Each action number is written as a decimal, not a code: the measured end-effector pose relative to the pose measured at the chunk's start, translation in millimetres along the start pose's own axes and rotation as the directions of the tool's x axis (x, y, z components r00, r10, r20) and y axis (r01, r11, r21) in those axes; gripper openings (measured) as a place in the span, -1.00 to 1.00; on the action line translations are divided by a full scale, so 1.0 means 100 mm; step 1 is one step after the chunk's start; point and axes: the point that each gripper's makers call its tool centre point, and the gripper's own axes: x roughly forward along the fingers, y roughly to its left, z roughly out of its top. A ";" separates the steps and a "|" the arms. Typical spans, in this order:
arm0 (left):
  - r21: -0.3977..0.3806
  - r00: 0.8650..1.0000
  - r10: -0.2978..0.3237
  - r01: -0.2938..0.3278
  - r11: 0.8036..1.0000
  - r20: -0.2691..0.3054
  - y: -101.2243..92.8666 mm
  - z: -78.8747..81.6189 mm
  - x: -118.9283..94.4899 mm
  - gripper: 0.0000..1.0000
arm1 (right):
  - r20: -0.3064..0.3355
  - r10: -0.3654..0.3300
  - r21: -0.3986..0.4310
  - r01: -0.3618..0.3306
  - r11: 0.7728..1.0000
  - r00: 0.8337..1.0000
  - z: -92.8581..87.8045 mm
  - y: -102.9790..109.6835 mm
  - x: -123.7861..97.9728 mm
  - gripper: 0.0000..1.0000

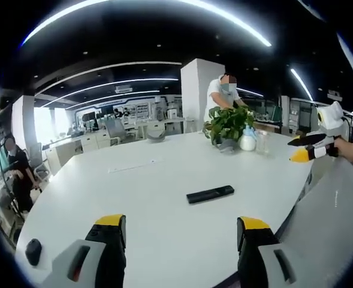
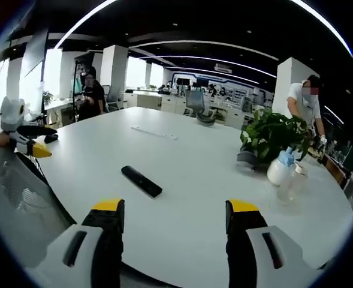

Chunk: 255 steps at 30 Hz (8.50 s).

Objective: Press the specified remote control buttons in sequence, fully releasing each button before pressing the next.

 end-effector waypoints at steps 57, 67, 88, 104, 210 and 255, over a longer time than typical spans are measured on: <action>0.175 0.934 -0.253 0.301 0.937 -0.252 -0.29 0.11 0.61 0.88 | 0.139 -0.006 0.231 -0.026 0.973 0.990 0.13 -0.17 -0.15 0.35; 0.211 0.921 -0.296 0.351 0.912 -0.253 -0.25 0.22 0.74 0.91 | 0.108 0.024 0.206 -0.046 0.978 0.994 0.09 -0.10 -0.12 0.34; 0.347 0.923 -0.328 0.381 0.857 -0.202 -0.15 0.83 0.41 0.81 | 0.102 0.108 0.235 -0.129 0.963 0.989 0.09 0.04 -0.10 0.39; 0.456 0.904 -0.357 0.427 0.781 -0.235 -0.17 1.19 0.28 0.78 | 0.002 -0.010 0.158 0.010 0.987 1.000 -0.01 0.00 -0.03 0.61; 0.387 0.614 -0.394 0.763 0.518 -0.684 -0.61 -0.10 2.09 0.55 | -0.168 -0.015 -0.103 -0.002 0.995 0.986 -0.41 -0.07 0.10 0.84; 0.382 0.560 -0.338 0.798 0.467 -0.757 -0.58 -0.40 2.42 0.38 | -0.185 -0.016 -0.098 -0.003 0.995 0.983 -0.44 -0.07 0.08 0.68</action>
